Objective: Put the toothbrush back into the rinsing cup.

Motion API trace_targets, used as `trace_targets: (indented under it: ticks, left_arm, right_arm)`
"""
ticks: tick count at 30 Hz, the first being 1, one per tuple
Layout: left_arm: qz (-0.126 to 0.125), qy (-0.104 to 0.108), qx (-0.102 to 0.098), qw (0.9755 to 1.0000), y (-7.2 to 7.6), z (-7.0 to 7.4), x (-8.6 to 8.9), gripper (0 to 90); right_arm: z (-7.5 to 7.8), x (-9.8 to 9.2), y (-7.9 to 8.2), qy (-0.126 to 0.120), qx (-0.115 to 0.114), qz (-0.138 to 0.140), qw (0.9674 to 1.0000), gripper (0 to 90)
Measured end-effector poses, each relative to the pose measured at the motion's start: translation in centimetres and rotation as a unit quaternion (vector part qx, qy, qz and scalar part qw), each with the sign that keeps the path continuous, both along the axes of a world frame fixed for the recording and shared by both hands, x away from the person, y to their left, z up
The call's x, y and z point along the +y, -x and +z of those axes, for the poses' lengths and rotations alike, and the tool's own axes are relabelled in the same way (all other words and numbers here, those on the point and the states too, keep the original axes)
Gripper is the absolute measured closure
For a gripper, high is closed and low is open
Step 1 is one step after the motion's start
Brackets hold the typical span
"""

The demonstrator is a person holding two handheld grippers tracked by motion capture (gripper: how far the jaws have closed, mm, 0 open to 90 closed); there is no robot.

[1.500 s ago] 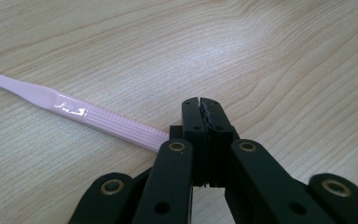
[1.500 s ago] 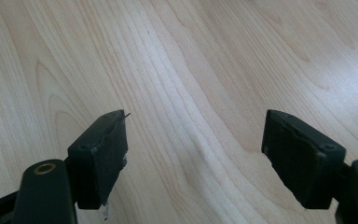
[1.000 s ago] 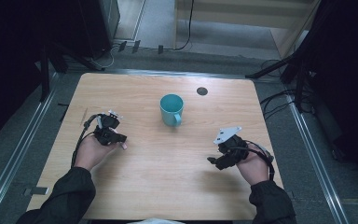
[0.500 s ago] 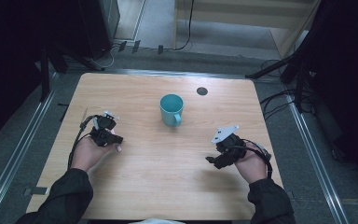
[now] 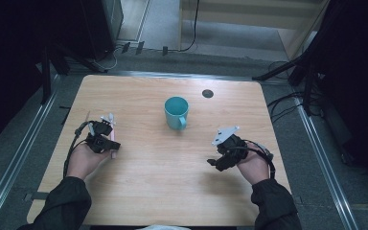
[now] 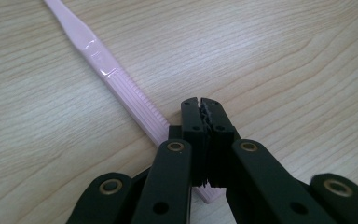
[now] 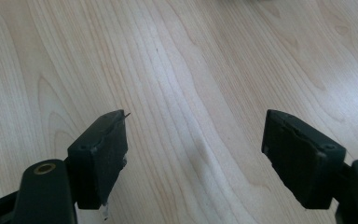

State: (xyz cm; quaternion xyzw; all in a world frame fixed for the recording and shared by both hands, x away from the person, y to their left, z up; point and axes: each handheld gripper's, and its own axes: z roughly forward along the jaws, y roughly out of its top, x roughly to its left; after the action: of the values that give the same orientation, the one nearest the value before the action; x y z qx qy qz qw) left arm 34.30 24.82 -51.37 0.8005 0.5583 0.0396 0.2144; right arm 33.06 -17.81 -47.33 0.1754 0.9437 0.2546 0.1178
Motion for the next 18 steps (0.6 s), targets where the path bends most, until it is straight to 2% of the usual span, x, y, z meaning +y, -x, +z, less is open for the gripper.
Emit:
trace_targets:
  ticks: [18]
  left_arm:
    - [0.022,-0.006,0.007,0.9997,0.5,0.1,1.5,87.6]
  right_arm:
    - [-0.1,0.7,-0.5,0.003,0.002,0.015,0.9999,22.3]
